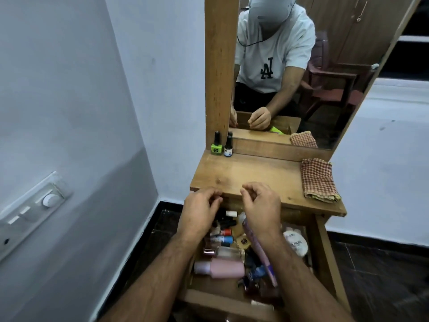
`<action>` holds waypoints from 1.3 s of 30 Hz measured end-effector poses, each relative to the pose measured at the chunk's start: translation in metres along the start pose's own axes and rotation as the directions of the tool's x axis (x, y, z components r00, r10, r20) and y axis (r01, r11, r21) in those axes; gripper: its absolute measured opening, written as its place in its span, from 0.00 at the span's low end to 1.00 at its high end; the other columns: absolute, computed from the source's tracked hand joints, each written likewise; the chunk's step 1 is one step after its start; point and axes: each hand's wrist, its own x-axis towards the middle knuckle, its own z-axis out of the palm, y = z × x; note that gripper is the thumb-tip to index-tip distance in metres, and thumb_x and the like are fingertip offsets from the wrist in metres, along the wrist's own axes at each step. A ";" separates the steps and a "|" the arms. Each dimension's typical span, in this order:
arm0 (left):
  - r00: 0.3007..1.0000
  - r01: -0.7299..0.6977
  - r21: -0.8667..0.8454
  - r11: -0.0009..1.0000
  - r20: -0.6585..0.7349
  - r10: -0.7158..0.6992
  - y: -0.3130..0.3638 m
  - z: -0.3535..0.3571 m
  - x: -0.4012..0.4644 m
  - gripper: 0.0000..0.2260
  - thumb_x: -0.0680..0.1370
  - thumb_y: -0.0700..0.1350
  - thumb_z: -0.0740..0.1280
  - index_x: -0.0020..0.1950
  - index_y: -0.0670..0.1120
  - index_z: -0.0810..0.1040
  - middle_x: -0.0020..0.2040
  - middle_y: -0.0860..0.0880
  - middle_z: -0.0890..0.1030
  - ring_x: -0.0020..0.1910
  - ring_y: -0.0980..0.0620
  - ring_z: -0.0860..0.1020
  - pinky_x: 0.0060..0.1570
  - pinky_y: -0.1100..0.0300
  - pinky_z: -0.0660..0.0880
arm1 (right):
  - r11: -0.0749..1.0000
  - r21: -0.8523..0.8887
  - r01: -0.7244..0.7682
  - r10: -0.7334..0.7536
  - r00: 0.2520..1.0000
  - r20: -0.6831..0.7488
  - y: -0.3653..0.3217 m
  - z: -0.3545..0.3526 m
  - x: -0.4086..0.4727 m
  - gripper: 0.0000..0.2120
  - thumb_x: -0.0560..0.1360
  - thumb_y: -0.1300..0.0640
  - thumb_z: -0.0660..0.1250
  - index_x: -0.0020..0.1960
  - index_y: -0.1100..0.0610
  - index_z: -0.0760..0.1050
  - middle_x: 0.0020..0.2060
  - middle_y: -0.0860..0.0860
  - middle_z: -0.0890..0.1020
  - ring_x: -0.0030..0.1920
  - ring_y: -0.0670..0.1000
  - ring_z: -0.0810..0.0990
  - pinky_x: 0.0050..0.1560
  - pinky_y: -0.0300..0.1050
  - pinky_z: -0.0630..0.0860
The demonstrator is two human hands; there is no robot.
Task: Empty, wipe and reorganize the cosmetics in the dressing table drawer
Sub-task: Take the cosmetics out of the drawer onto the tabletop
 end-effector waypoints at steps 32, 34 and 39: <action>0.992 0.071 0.034 0.997 -0.103 -0.067 -0.007 -0.002 -0.041 0.19 0.77 0.45 0.71 0.68 0.46 0.77 0.61 0.50 0.77 0.59 0.54 0.76 0.60 0.64 0.69 | 0.960 -0.232 -0.160 0.206 0.960 0.190 0.026 0.002 -0.040 0.10 0.79 0.61 0.64 0.57 0.56 0.81 0.53 0.50 0.82 0.49 0.47 0.78 0.51 0.42 0.76; 0.974 0.132 -0.045 0.990 -0.179 -0.138 -0.009 -0.007 -0.039 0.19 0.77 0.45 0.71 0.67 0.45 0.78 0.61 0.50 0.78 0.59 0.53 0.76 0.59 0.65 0.69 | 0.966 -0.245 -0.086 0.144 0.963 0.229 0.022 0.007 -0.039 0.10 0.79 0.61 0.63 0.56 0.56 0.81 0.51 0.50 0.82 0.50 0.48 0.78 0.51 0.42 0.75; 0.973 0.138 -0.090 0.986 -0.174 -0.152 -0.012 -0.005 -0.036 0.18 0.77 0.43 0.71 0.66 0.43 0.78 0.61 0.48 0.79 0.57 0.56 0.75 0.57 0.73 0.63 | 0.874 -0.429 0.230 -0.009 0.889 0.459 0.010 0.028 -0.030 0.17 0.78 0.62 0.62 0.65 0.52 0.77 0.57 0.52 0.81 0.60 0.54 0.74 0.62 0.51 0.68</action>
